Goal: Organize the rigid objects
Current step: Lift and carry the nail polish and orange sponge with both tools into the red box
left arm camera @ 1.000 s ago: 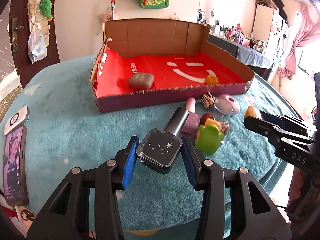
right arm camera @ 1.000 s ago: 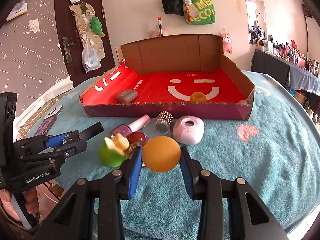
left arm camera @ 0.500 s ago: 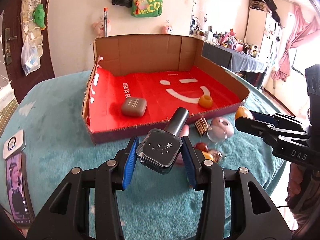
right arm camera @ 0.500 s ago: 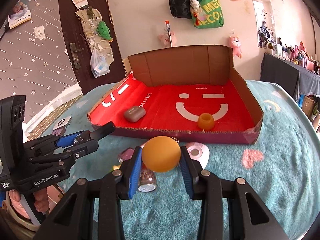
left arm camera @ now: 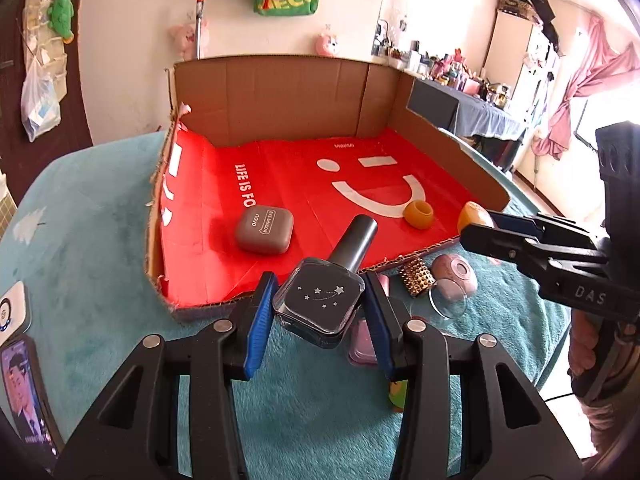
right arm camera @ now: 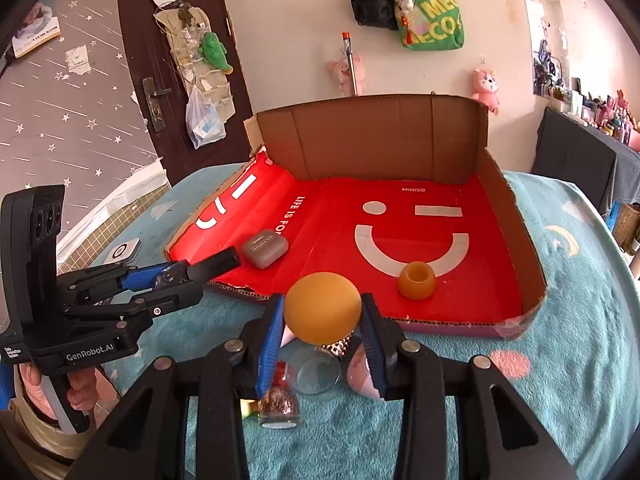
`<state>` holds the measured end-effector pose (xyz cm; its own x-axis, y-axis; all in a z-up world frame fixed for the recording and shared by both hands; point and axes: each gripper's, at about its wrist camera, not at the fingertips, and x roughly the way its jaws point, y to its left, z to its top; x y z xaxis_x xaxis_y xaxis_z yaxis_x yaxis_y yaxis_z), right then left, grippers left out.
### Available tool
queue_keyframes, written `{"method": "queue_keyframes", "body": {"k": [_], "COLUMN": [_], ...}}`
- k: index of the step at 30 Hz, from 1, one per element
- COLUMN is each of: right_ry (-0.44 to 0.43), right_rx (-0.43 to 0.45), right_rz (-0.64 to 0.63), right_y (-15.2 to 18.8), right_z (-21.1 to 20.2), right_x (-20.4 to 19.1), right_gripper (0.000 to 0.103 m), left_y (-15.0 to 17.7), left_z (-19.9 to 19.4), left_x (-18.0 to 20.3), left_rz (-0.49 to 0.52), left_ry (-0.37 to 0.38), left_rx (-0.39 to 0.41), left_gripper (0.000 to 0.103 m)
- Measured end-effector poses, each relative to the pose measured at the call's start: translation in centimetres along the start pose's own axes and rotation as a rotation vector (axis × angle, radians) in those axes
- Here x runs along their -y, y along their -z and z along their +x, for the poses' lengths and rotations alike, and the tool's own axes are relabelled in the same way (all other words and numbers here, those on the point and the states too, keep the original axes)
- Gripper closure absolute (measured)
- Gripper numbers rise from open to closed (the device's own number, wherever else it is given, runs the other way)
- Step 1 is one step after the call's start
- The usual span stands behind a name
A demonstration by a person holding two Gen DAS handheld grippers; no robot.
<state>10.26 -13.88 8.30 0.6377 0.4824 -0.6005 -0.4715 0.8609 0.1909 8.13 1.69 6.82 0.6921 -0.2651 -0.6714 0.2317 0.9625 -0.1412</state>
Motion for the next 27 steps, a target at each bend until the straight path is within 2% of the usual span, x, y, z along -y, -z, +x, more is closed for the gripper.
{"method": "queue_keyframes", "body": {"k": [11, 19, 22, 27], "right_ry": [0.029, 0.038, 0.032, 0.036], "right_rx": [-0.099, -0.177, -0.193, -0.208], "right_rz": [0.053, 0.062, 0.06, 0.075], "right_y": [-1.4, -1.5, -1.7, -1.9], "right_z": [4.1, 6.6, 7.0, 7.9], "right_x": [2.3, 3.1, 3.1, 3.5], "right_gripper": [0.063, 0.063, 0.063, 0.063], "left_y": [-1.5, -2.3, -2.5, -2.6], "left_z": [3.9, 6.2, 7.1, 7.9], "left_x": [-1.0, -2.2, -2.5, -2.3], "left_rz": [-0.016, -0.052, -0.056, -0.05], "left_ry": [-0.007, 0.031, 0.02, -0.015], "left_rx": [-0.08, -0.146, -0.16, -0.135], "left_gripper": [0.062, 0.063, 0.063, 0.063]}}
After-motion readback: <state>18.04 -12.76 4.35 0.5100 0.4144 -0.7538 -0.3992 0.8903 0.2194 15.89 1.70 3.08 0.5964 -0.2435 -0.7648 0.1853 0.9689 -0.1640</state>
